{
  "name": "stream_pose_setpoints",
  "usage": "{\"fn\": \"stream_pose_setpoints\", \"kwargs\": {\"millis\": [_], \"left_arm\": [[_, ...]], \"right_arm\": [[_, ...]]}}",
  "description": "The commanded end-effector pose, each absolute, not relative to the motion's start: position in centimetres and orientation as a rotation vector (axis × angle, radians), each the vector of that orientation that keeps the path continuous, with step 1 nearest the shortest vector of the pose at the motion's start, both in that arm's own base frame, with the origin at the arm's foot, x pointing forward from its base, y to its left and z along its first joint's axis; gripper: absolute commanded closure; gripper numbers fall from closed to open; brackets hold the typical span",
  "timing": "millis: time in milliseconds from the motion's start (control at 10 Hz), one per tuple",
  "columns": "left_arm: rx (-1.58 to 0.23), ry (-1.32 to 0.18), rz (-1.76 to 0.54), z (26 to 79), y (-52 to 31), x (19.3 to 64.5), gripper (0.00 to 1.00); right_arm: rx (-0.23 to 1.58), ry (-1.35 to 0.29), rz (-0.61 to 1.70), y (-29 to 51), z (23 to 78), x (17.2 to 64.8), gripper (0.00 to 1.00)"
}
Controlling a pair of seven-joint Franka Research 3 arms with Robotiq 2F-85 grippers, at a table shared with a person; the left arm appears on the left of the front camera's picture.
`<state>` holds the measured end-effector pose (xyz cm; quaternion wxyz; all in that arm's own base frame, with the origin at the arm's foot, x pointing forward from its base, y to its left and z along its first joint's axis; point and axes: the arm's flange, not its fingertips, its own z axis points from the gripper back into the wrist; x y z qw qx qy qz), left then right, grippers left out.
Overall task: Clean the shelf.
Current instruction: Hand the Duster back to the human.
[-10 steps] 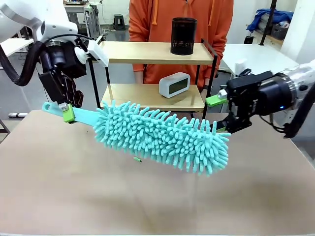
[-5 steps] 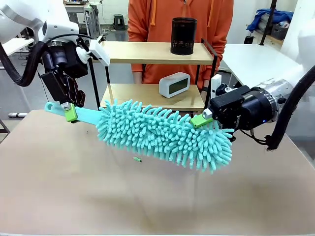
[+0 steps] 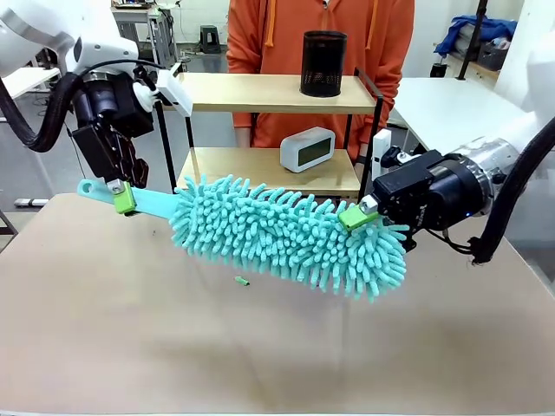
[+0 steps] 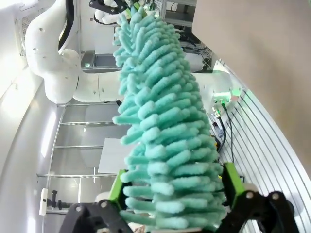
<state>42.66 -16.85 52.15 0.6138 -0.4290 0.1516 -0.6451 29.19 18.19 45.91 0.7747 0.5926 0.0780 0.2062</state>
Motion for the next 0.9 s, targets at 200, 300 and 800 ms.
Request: {"fn": "stream_pose_setpoints", "kwargs": {"millis": [200, 300, 800], "left_arm": [[-1.008, 0.331, -1.443, 52.43, -16.80, 42.85, 0.87], [-1.008, 0.332, -1.443, 52.39, -16.76, 42.83, 0.87], [-1.008, 0.344, -1.445, 52.43, -16.69, 42.90, 0.87]], "right_arm": [[1.281, 0.171, 0.499, 16.62, 42.36, 21.95, 0.62], [1.285, 0.176, 0.498, 16.57, 42.31, 21.98, 1.00], [1.293, 0.210, 0.509, 16.53, 42.19, 22.03, 1.00]]}}
